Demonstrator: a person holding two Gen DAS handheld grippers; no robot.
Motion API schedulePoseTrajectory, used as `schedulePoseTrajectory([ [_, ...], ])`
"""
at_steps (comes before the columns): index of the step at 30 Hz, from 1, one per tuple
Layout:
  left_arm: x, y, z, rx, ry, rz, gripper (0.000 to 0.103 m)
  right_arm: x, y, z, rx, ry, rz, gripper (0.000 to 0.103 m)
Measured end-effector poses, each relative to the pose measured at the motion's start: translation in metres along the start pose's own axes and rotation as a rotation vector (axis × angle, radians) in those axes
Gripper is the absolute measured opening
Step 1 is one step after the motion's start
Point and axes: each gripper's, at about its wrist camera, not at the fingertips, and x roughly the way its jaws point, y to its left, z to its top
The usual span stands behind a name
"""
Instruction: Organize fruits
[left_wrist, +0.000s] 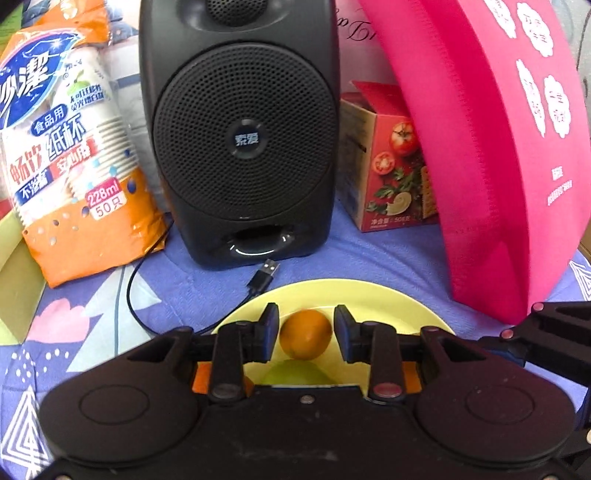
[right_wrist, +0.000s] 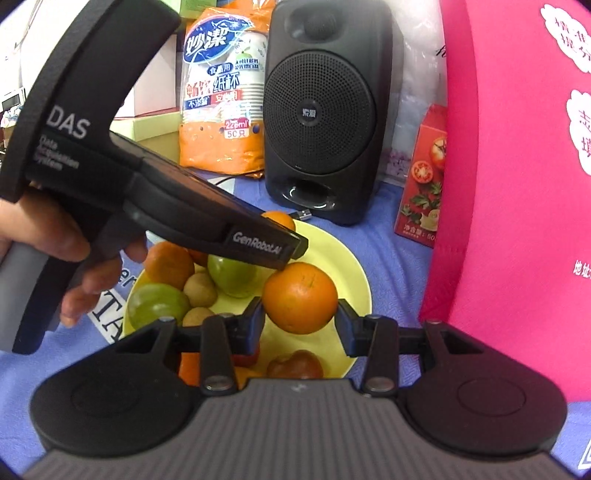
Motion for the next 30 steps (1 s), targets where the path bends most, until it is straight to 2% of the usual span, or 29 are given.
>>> schedulePoseTrajectory([
  [3, -0.001, 0.001, 0.0, -0.008, -0.006, 0.037, 0.061, 0.001, 0.0, 0.001, 0.008, 0.006, -0.007, 0.04],
  [12, -0.037, -0.006, -0.001, 0.03, -0.047, 0.102, 0.063, -0.023, 0.005, 0.004, 0.002, -0.033, -0.017, 0.047],
  [14, -0.052, -0.006, -0.004, 0.031, -0.064, 0.121, 0.068, -0.033, 0.009, 0.002, -0.002, -0.046, -0.017, 0.048],
  [15, -0.061, -0.007, -0.006, 0.032, -0.076, 0.133, 0.077, -0.04, 0.01, 0.0, 0.0, -0.054, -0.02, 0.049],
  [16, -0.071, -0.008, -0.01, 0.032, -0.095, 0.151, 0.081, -0.047, 0.012, -0.003, 0.006, -0.064, -0.022, 0.051],
  [18, -0.093, -0.01, -0.018, 0.035, -0.125, 0.179, 0.082, -0.064, 0.015, -0.01, 0.038, -0.087, -0.026, 0.06],
  [20, -0.116, -0.012, -0.026, 0.026, -0.145, 0.196, 0.082, -0.083, 0.016, -0.02, 0.089, -0.117, -0.038, 0.074],
  [21, -0.128, -0.012, -0.032, 0.017, -0.156, 0.204, 0.086, -0.093, 0.016, -0.025, 0.119, -0.133, -0.047, 0.077],
  [23, -0.155, -0.014, -0.045, -0.007, -0.188, 0.22, 0.1, -0.115, 0.018, -0.036, 0.194, -0.159, -0.084, 0.091],
  [27, -0.206, -0.021, -0.076, -0.036, -0.226, 0.256, 0.103, -0.157, 0.026, -0.056, 0.305, -0.202, -0.123, 0.103],
  [30, -0.234, -0.026, -0.1, -0.074, -0.212, 0.281, 0.103, -0.185, 0.039, -0.066, 0.326, -0.194, -0.18, 0.103],
])
